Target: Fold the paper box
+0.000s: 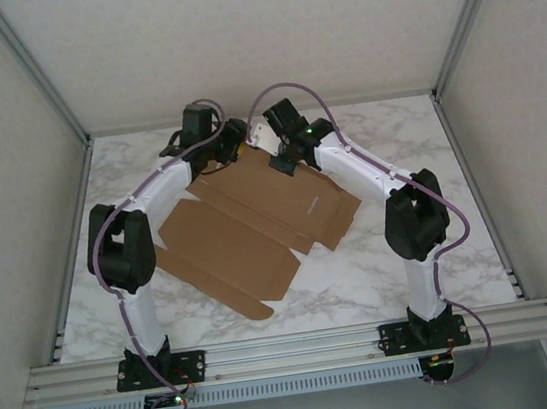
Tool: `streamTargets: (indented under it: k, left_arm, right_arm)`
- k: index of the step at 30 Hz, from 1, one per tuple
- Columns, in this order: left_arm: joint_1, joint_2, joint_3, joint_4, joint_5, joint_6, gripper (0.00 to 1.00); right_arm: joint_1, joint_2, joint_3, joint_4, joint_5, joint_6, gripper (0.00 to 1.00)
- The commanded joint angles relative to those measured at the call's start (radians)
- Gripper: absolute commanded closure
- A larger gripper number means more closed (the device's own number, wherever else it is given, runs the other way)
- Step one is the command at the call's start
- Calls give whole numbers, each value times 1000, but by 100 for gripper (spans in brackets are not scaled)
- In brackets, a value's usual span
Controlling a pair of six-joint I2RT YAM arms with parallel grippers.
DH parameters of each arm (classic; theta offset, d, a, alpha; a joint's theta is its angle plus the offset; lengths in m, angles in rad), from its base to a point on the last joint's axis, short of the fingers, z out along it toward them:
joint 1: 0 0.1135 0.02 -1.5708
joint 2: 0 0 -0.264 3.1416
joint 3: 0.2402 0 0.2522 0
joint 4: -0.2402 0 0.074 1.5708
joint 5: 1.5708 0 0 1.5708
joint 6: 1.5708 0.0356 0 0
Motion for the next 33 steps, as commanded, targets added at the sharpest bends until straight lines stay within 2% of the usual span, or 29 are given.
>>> streamTargets:
  k: [1, 8, 18, 20, 23, 26, 28, 33]
  left_arm:
    - [-8, 45, 71, -32, 11, -18, 59]
    - [-15, 88, 124, -50, 31, -19, 56]
    - [-27, 116, 204, -128, 25, 6, 83]
    - [-25, 117, 218, -137, 29, 6, 88]
    - [-22, 113, 231, -139, 39, -2, 94]
    - [-18, 106, 236, -130, 58, -19, 97]
    - [-16, 105, 246, -138, 58, -19, 98]
    - [-15, 104, 250, -149, 50, -14, 98]
  right_arm:
    - [24, -40, 34, 11, 2, -26, 97]
    - [32, -52, 32, 9, 25, -54, 97]
    - [40, -55, 30, 16, 123, -67, 95]
    - [40, -66, 23, 11, 123, -63, 89]
    - [36, -98, -8, 22, 129, -49, 63]
    - [32, -164, -105, 88, 133, -63, 50]
    - [27, -213, -188, 153, 153, -84, 48]
    - [23, -314, -360, 276, 197, -113, 50]
